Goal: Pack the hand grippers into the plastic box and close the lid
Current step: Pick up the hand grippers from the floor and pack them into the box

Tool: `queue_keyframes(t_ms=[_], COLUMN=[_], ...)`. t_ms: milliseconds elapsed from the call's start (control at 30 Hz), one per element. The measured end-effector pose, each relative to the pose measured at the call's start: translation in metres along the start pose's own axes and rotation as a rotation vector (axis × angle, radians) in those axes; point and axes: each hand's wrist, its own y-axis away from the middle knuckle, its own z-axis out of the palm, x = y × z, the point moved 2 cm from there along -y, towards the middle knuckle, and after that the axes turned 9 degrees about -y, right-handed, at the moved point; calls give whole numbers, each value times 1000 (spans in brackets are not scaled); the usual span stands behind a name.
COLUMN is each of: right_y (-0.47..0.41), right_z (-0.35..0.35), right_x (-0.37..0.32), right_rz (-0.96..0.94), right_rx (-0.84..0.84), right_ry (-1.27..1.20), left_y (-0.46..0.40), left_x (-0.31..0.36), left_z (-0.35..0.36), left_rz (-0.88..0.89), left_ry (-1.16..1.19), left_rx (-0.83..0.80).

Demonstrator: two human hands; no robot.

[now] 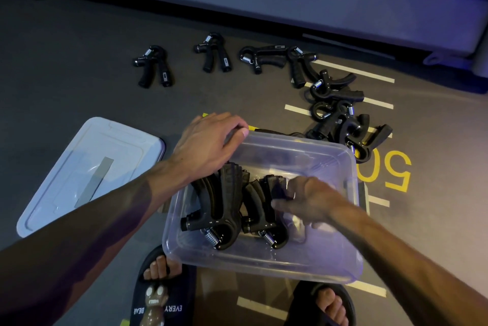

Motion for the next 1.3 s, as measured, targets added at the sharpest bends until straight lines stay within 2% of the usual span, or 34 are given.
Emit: queue_keyframes(t_ms=[100, 133, 200, 267, 300, 333, 400, 500, 767, 867, 933, 1033, 1167, 1233, 1300], right_y=[24, 29, 26, 4, -16, -34, -75, -106, -107, -132, -141, -98, -58, -41, -22], right_z=[-53, -73, -113, -140, -148, -153, -152, -138, -119, -119, -118, -119, -132, -139, -146], right_x=[-26, -32, -35, -23, -10, 3, 32, 47, 46, 68, 82, 58, 45, 40, 32], right_rz=[-175, -243, -351, -365, -330, -259, -94, 28, 37, 50, 59, 23, -121, -216, -307], right_rx=[-125, -91, 139, 438, 546, 582, 468, 271, 342, 224, 204, 379, 798, 929, 972], right_ry=[-475, -581, -703, -618, -474, -295, -78, -26, 58, 85, 86, 61, -22, -193, -464], left_y=[-9, -12, -19, -24, -26, -27, -27, -27, -27, -26, -25, -25, -27, -28, -26], left_x=[-2, -3, -3, -2, -2, -1, 0, 0, 2, 3, 5, 4, 2, 1, 0], left_z=[-1, 0, 1, 3, 4, 5, 6, 7, 5, 2, 1, 0, 1, 1, 0], left_rz=[12, 7, -8, -18, -15, -9, -1, -13, -4, -2, -5, -7, 6, 10, 26], left_ry=[-8, -14, -20, -31, -44, -56, -73, -83, -107, -123, -128, -125, -85, -64, -32], left_rx=[-39, -53, -73, -89, -93, -91, -82, -88, -115, -112, -123, -133, -125, -131, -115])
